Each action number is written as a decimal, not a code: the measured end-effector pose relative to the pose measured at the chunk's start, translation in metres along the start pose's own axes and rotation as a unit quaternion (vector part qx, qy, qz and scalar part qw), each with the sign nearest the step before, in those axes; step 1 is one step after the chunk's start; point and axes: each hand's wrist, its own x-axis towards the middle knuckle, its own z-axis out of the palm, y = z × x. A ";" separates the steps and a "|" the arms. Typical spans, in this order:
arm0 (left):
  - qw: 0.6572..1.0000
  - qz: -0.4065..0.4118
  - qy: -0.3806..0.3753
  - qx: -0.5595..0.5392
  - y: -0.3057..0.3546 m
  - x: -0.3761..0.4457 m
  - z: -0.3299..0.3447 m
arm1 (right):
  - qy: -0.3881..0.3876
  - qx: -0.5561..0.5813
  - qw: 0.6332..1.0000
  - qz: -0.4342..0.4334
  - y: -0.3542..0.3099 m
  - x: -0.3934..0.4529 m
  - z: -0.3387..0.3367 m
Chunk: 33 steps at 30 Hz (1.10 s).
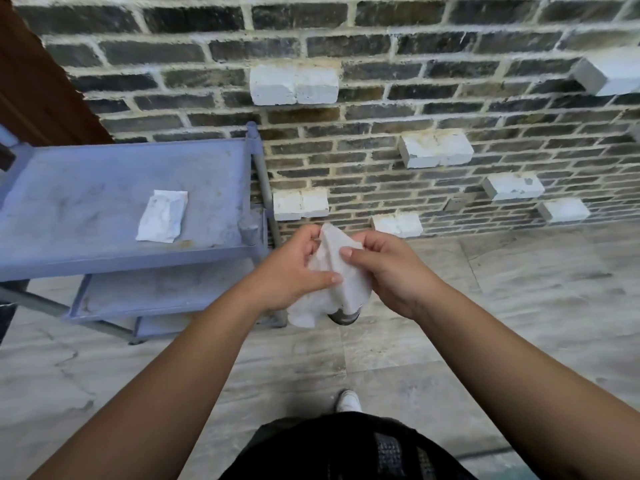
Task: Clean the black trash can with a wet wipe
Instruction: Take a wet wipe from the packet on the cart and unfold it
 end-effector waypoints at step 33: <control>0.927 -0.117 0.356 -0.018 -0.419 0.201 0.146 | 0.009 0.336 0.923 0.189 0.403 0.161 -0.262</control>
